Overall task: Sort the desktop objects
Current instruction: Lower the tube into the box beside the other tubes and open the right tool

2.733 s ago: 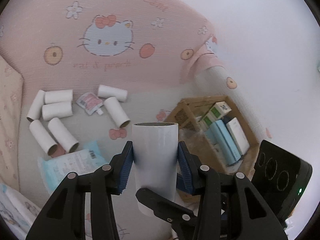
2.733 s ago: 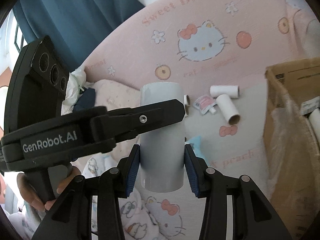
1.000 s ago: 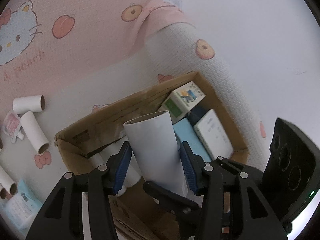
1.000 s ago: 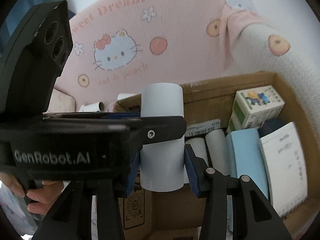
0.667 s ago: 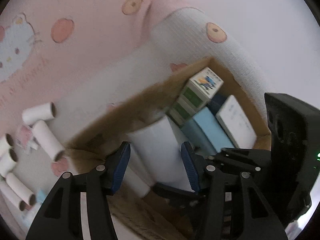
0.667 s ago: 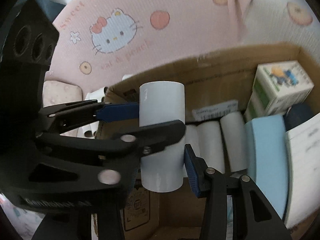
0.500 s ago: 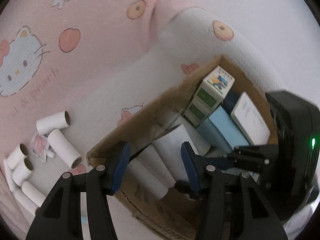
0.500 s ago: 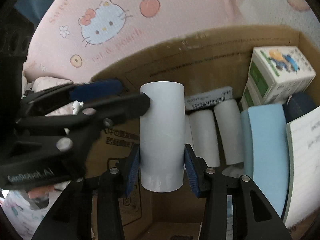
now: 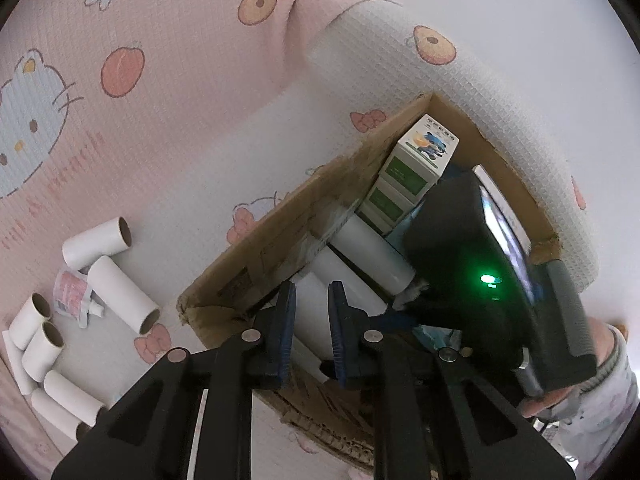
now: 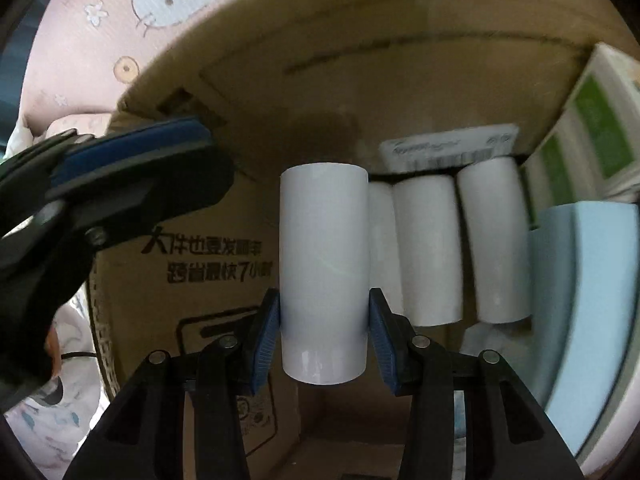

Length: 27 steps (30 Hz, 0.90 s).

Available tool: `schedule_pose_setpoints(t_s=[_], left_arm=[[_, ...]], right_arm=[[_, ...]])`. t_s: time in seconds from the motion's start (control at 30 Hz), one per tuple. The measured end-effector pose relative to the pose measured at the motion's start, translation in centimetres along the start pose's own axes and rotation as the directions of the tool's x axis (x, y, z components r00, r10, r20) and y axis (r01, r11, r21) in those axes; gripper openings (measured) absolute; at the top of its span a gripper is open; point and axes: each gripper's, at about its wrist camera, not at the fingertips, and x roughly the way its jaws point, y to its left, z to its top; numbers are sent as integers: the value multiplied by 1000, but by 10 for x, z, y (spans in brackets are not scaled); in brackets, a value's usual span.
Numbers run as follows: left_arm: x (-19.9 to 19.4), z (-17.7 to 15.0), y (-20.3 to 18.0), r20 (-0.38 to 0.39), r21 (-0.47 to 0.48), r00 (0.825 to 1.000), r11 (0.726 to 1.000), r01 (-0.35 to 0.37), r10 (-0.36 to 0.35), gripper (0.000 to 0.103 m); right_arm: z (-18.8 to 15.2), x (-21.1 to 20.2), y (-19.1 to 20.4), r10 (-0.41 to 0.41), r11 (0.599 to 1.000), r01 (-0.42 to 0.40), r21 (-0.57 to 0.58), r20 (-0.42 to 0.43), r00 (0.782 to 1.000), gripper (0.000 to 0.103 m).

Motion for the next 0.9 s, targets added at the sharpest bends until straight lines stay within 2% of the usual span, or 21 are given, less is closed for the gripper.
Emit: schedule_pose_setpoints(t_s=[0.17,0.37,0.47,0.6,0.73,0.77,0.8,0.83,0.87,0.9], left_arm=[[-1,0,1,3,4,1000,1000,5,-5,19],[-2,-3,-2,1,41,1000,999,-1,1,19],[0,-1,-2,-6,42,1000,999,-12,12,21],[-1,0,-5,1,40,1000,999,5,-5,35],[-1,2,-8,5,29,1000,1000,10,-10,37],[-1,2,-9,10,31,1000,999,7,-8,36],[-2,1,-9,16,32,1000,999,8,-8,36],[-3,0,-10,20,31,1000,999,17,-18,36],[-5,-1,-10,31,25,999,999,22,-23,33],[-6,-2,-10,40,22,999,1000,17,-18,24]], right_arm=[[15,16,-2,-56,998,58,26,-62,997,41],[20,34,-6,-9,998,17,61,-120,993,41],[20,30,-5,-15,998,21,63,-101,995,42],[16,16,-5,0,998,4,67,-62,998,45],[15,7,-9,40,996,-38,86,-23,999,45],[15,5,-9,36,995,-34,90,-18,999,40],[14,3,-9,34,995,-33,93,-6,999,30],[14,0,-9,30,995,-30,95,3,1000,27],[12,-4,-7,20,996,-21,92,19,1000,24],[9,-11,-4,0,997,-4,81,46,999,23]])
